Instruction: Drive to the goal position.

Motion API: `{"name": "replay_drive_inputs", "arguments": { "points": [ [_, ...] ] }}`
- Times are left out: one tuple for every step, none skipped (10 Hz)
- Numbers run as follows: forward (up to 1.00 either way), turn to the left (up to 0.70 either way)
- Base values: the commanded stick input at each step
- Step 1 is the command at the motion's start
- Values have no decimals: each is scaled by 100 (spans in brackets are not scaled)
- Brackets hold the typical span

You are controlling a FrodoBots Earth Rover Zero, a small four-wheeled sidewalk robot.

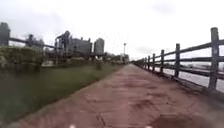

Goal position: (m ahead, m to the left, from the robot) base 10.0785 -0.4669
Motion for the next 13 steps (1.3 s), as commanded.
{"name": "replay_drive_inputs", "arguments": {
  "points": [
    [100, -28],
    [100, -28],
    [100, -28],
    [100, -6],
    [100, 12],
    [100, 12],
    [100, 12],
    [100, 12],
    [100, 12],
    [100, 12],
    [100, 12],
    [100, 12],
    [100, 12]
  ]
}}
